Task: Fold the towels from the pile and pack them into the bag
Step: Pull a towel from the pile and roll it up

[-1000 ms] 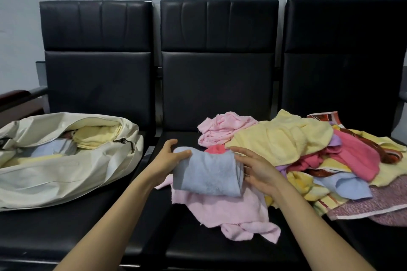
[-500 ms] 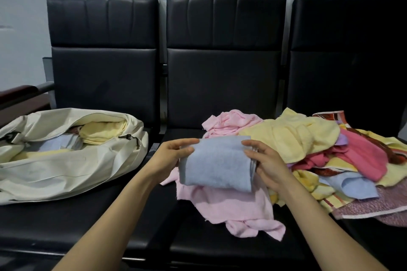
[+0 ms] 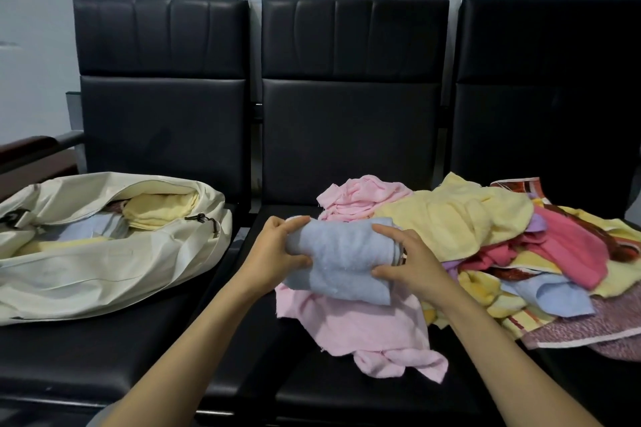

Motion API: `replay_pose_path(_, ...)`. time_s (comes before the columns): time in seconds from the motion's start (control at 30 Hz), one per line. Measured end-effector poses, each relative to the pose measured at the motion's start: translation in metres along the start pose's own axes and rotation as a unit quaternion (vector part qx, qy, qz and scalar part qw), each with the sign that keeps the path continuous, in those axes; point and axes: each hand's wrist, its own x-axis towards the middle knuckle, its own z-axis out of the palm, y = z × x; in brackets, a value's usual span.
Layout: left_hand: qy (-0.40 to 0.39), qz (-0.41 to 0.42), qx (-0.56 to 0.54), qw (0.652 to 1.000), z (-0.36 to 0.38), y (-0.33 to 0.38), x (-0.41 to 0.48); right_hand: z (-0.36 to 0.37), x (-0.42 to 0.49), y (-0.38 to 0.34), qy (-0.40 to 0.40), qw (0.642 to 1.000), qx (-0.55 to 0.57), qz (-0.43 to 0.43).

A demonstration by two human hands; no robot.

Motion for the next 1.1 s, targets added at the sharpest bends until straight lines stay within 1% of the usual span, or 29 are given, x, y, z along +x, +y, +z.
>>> replay_pose_path(0.1, 0.042, 0.047, 0.030, 0.998, 0.006, 0.003, -0.004, 0.005, -0.001, -0.002, 0.053, 0.997, -0.060, -0.021)
replay_pose_path(0.23, 0.097, 0.067, 0.056, 0.992, 0.012, -0.002, -0.006, 0.007, -0.001, -0.006, 0.066, 0.989, -0.134, -0.020)
replay_pose_path(0.33, 0.120, 0.069, 0.129, 0.982, 0.014, -0.006, -0.005, 0.005, 0.000, -0.006, 0.108, 0.975, -0.193, -0.035)
replay_pose_path(0.37, 0.128, 0.085, 0.151, 0.976, 0.014, -0.008, -0.006, 0.003, -0.001, -0.006, 0.119, 0.971, -0.200, -0.051)
replay_pose_path(0.43, 0.126, 0.138, 0.155, 0.970, 0.011, -0.013, -0.004, -0.002, -0.004, -0.002, 0.105, 0.972, -0.195, -0.075)
replay_pose_path(0.47, 0.105, 0.147, 0.117, 0.977, 0.007, -0.015, -0.004, -0.006, -0.005, 0.001, 0.085, 0.978, -0.176, -0.073)
replay_pose_path(0.5, 0.063, 0.124, 0.044, 0.989, 0.003, -0.015, -0.005, -0.009, -0.006, 0.004, 0.061, 0.987, -0.134, -0.060)
replay_pose_path(0.53, 0.012, 0.078, -0.054, 0.995, 0.000, -0.012, -0.007, -0.011, -0.008, 0.006, 0.034, 0.997, -0.060, -0.027)
replay_pose_path(0.57, -0.033, 0.027, -0.154, 0.987, -0.001, -0.010, -0.008, -0.012, -0.010, 0.005, 0.013, 0.999, 0.050, 0.002)
replay_pose_path(0.6, -0.058, -0.019, -0.230, 0.971, 0.002, -0.009, -0.009, -0.010, -0.011, 0.005, 0.008, 0.988, 0.152, 0.030)
replay_pose_path(0.63, -0.062, -0.056, -0.261, 0.962, 0.008, -0.009, -0.011, -0.006, -0.011, 0.003, 0.016, 0.975, 0.216, 0.046)
replay_pose_path(0.67, -0.061, -0.085, -0.271, 0.957, 0.015, -0.007, -0.014, -0.002, -0.011, 0.002, 0.032, 0.971, 0.230, 0.055)
replay_pose_path(0.77, -0.025, -0.137, -0.281, 0.950, 0.031, 0.002, -0.020, 0.008, -0.014, 0.000, 0.067, 0.988, 0.118, 0.078)
replay_pose_path(0.83, -0.004, -0.158, -0.283, 0.946, 0.031, 0.008, -0.018, 0.010, -0.016, 0.003, 0.054, 0.992, 0.085, 0.075)
replay_pose_path(0.87, -0.006, -0.158, -0.272, 0.949, 0.028, 0.011, -0.015, 0.011, -0.016, 0.004, 0.046, 0.994, 0.079, 0.062)
replay_pose_path(0.97, -0.062, -0.135, -0.237, 0.960, 0.017, 0.016, -0.004, 0.014, -0.013, 0.003, 0.040, 0.997, 0.066, 0.008)
replay_pose_path(1.03, -0.102, -0.126, -0.253, 0.954, 0.009, 0.011, 0.003, 0.018, -0.007, 0.000, 0.053, 0.997, 0.048, -0.023)
replay_pose_path(1.1, -0.143, -0.133, -0.278, 0.941, -0.001, 0.001, 0.008, 0.025, 0.002, -0.006, 0.069, 0.996, 0.040, -0.035)
